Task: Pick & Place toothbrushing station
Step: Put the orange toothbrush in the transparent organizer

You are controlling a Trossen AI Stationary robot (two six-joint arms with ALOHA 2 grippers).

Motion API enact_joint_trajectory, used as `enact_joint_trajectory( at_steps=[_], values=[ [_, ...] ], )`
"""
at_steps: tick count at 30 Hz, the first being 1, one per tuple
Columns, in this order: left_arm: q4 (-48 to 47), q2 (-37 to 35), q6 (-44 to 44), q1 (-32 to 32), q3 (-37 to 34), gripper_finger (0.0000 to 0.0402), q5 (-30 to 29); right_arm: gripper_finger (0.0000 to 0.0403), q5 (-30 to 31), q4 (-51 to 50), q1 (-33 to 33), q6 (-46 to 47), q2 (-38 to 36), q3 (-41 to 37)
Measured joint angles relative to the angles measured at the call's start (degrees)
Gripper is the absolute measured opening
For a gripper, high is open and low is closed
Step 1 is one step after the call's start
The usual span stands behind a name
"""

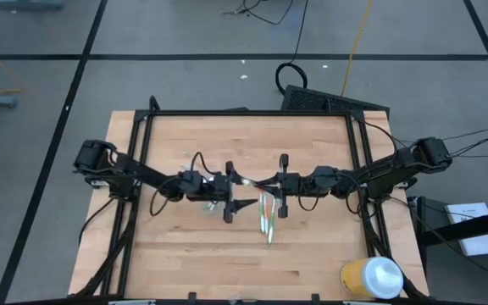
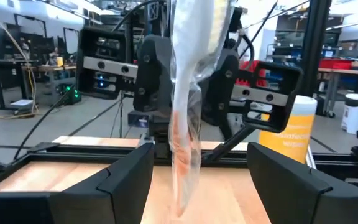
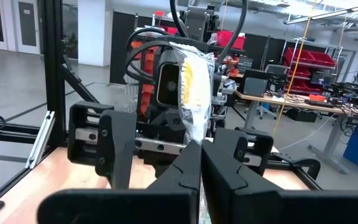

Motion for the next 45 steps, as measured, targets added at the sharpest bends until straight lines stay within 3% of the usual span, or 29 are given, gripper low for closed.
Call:
enact_joint_trajectory(
  at_steps=[18,37,42,45],
  values=[
    [-0.7,0.2,1.0,2.2,2.1,0.0262,-0.4,0.0,0.1,-0.4,0.0,-0.2,0.0,0.0],
    [-0.6,0.2,1.3,2.2,2.0,0.004,0.2,0.0,0.4,-0.9,-0.1,-0.1,0.0,0.0],
    [-0.7,0.2,1.5,2.2,2.0,0.0023,1.5,0.0,0.9,-1.3,-0.1,0.0,-0.1,0.0],
    [-1.7,0.2,1.4,2.3,2.0,0.0023,0.9,0.0011,5.8,-3.5,0.2,-1.2,-0.5,0.0]
  ],
)
